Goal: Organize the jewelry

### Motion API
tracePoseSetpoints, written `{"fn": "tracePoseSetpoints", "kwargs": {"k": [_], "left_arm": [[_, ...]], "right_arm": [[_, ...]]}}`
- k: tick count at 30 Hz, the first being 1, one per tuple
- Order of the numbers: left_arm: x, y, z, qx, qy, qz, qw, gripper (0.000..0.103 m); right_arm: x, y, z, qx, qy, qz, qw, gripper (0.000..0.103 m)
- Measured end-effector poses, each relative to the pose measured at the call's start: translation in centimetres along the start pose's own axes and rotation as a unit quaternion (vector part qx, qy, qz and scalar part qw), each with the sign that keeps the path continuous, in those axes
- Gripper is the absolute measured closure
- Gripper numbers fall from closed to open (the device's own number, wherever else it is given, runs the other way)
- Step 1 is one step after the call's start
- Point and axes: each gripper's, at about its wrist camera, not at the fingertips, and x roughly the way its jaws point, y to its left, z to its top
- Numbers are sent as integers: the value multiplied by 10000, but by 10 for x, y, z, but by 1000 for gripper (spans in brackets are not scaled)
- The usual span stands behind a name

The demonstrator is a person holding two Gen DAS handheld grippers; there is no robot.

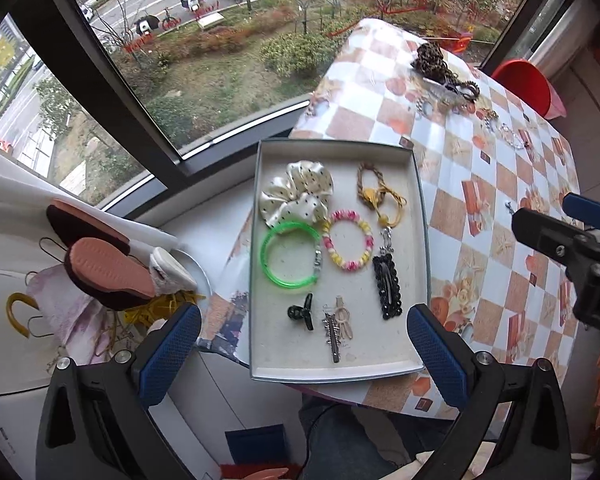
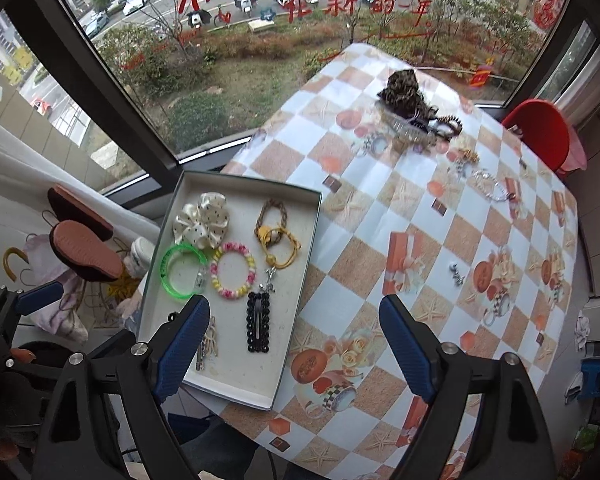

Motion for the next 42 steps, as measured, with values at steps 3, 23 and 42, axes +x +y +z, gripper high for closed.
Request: {"fn": "tracePoseSetpoints", "kwargs": {"k": [3,23,42], "left_arm": [[-6,2,0,-17,-41,23,10000,0],[-17,7,2,-98,-129,61,9999,0],[-16,7,2,-54,-130,112,9998,0]], "right_arm": [[-6,3,3,-26,-26,-35,10000,14],[-6,6,1,-12,98,-160,9998,14],[-6,6,0,-19,106,-161,9998,14]]}}
